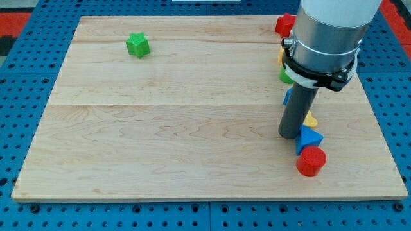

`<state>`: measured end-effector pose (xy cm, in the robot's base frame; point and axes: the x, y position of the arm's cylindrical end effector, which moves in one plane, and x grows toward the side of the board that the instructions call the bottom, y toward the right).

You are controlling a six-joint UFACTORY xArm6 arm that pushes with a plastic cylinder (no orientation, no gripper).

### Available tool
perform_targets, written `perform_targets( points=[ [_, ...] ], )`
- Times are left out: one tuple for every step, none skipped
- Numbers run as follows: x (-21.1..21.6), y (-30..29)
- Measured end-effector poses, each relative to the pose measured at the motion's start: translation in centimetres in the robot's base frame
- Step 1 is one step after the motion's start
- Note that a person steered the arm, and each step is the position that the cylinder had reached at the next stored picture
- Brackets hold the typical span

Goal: Place the green star in between the red star and yellow hexagon

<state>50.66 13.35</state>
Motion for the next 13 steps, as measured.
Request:
perform_targets(
  points=[
    [-0.4,-4.8],
    [-3.1,-10.6],
    [-6.8,-17.3],
    [-9.9,-27.0],
    [-14.4,-34.7],
    [-18.7,-38.8],
    [-22.2,-33.6],
    [-23.8,-28.0],
    [-23.4,-24.3],
    [-21.5,-25.4],
    [-20.5,-24.3],
    [-19.7,-23.9],
    [-16.9,-24.6]
  ],
)
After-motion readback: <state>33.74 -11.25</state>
